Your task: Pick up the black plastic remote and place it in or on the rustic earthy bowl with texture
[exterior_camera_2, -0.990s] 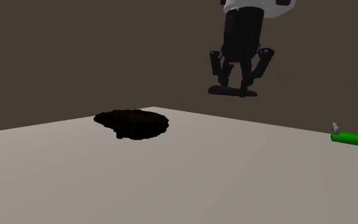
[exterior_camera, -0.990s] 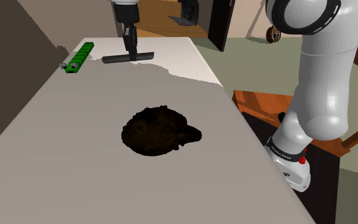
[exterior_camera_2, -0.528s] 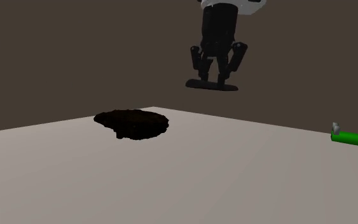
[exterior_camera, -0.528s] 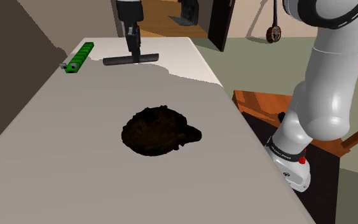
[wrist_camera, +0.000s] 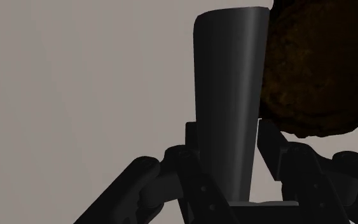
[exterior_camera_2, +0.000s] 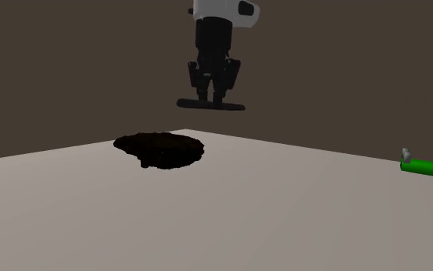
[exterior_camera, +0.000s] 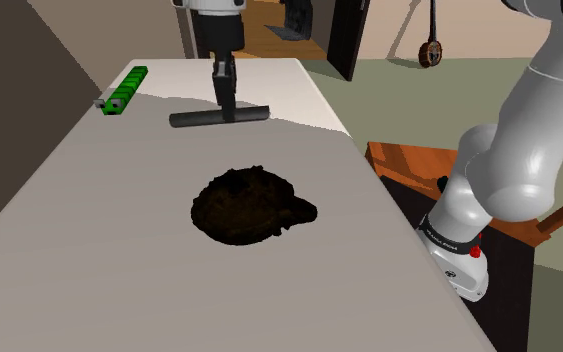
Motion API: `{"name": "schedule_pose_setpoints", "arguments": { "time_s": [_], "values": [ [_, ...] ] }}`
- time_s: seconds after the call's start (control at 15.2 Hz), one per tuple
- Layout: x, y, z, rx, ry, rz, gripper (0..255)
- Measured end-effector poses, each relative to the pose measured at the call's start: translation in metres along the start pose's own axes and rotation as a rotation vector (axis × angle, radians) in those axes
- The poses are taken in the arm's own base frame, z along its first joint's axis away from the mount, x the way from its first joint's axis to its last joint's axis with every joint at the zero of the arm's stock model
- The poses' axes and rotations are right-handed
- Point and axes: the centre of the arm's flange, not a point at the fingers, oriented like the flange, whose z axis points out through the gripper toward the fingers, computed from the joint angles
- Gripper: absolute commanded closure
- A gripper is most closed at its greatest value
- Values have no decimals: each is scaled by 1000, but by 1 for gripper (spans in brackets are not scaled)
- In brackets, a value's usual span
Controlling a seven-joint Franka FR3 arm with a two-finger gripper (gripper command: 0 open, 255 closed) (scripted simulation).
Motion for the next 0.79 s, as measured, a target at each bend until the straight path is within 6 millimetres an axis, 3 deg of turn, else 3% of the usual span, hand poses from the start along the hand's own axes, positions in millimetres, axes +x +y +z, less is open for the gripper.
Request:
{"name": "schedule_pose_setpoints", "arguments": {
  "time_s": [0.79],
  "values": [
    [-53,-143,24,0,-1,-1,255]
  ]
}}
